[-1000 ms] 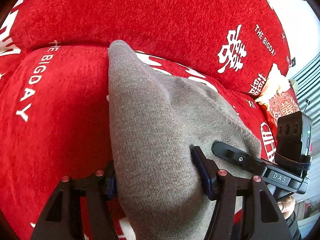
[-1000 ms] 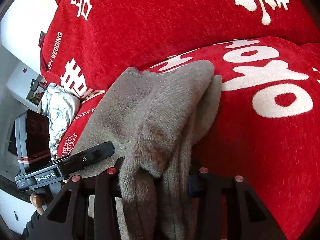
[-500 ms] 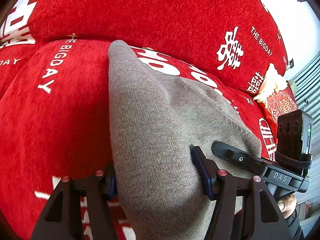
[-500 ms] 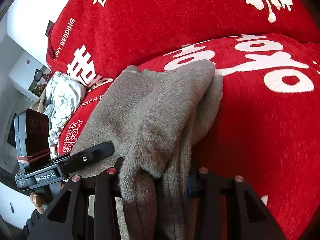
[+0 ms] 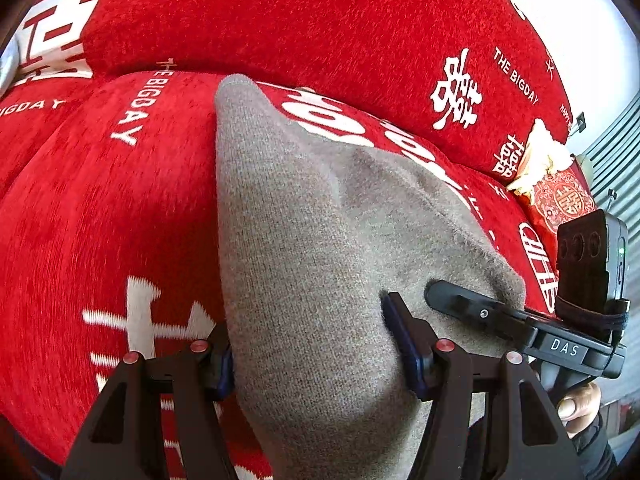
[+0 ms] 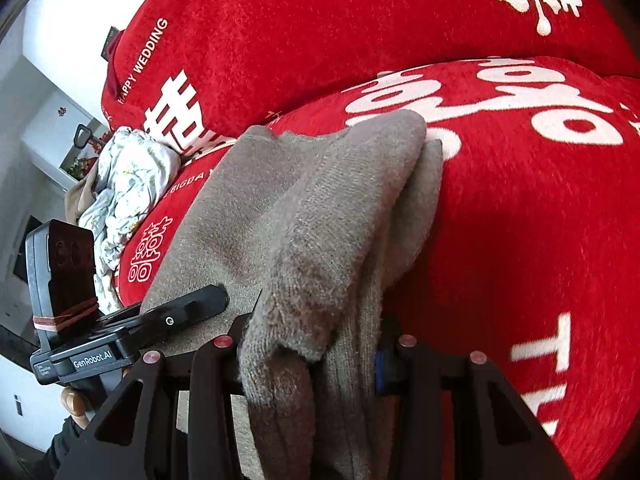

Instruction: Fold small clothes

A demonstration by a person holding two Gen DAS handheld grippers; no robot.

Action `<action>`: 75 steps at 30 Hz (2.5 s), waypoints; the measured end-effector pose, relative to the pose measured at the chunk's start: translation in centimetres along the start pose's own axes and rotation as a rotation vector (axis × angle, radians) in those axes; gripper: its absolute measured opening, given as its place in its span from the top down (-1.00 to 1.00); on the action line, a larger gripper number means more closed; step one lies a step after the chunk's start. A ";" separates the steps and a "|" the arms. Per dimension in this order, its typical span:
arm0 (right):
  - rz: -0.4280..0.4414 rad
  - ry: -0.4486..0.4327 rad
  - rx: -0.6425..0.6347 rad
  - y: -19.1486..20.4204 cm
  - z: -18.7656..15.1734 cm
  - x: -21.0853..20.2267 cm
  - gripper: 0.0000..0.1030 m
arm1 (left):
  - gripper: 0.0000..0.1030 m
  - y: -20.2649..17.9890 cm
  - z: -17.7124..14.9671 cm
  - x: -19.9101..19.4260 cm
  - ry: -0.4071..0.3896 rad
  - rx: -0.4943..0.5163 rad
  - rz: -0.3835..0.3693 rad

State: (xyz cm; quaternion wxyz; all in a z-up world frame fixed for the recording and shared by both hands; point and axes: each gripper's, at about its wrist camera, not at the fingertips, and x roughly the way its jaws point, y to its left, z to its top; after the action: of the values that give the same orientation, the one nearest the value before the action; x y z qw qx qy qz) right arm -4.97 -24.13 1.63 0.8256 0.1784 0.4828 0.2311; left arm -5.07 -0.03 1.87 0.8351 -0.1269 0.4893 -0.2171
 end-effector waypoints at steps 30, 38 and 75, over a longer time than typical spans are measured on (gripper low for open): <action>-0.114 -0.198 -0.090 3.0 -3.8 -4.9 -0.52 | -0.49 -0.2 -3.2 -5.3 -0.119 0.013 0.236; -0.086 -0.166 -0.206 5.3 -5.0 -3.0 -0.54 | -0.92 -0.2 -3.6 -3.2 -0.122 0.081 0.415; -0.483 -0.237 -0.212 8.4 -10.6 -7.9 -0.61 | -0.92 -6.0 -9.0 -9.8 -0.276 0.165 0.439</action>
State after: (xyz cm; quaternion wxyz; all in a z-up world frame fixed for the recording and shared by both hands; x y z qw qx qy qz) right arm -19.37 -20.79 6.62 0.9214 -0.0033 0.3849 0.0545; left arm -18.55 -0.50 7.54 0.9285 0.0221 0.3672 -0.0508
